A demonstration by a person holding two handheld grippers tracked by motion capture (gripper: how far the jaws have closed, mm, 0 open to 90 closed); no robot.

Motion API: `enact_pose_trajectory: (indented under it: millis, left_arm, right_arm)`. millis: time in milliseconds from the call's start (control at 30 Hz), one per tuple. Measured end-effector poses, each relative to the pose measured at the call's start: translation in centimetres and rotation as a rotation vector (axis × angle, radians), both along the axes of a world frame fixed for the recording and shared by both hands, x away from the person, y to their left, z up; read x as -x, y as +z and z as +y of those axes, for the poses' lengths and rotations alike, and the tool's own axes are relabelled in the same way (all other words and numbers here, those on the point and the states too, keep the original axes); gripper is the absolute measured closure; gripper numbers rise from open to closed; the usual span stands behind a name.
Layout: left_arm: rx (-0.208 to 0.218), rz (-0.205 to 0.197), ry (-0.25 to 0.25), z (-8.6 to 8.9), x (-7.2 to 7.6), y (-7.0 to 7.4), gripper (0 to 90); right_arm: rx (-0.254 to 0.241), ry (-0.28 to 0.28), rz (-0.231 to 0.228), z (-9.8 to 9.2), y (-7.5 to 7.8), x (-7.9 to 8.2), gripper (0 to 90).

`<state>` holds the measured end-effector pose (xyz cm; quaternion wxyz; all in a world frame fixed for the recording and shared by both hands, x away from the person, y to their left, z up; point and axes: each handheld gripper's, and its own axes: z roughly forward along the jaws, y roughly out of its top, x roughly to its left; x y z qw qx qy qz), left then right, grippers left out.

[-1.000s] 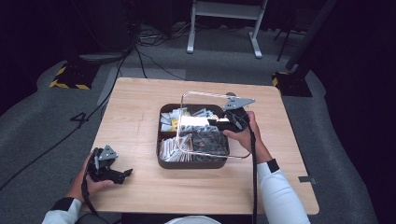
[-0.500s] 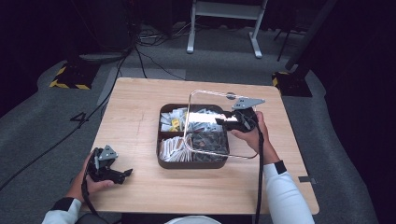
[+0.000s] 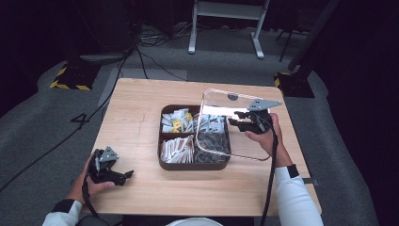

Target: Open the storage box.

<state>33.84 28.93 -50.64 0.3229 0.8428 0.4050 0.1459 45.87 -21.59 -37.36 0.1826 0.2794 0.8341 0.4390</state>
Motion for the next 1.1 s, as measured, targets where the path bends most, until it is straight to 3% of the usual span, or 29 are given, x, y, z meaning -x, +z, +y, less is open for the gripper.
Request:
enact_pose_trajectory:
  millis: [700, 1100]
  left_arm:
    - [0.002, 0.001, 0.003, 0.0, 0.0, 0.0, 0.3]
    - [0.001, 0.000, 0.002, 0.0, 0.0, 0.0, 0.3]
  right_arm:
    - [-0.003, -0.086, 0.004, -5.0, -0.1, 0.4, 59.7]
    - [0.013, -0.167, 0.018, -8.0, -1.0, 0.3, 59.7]
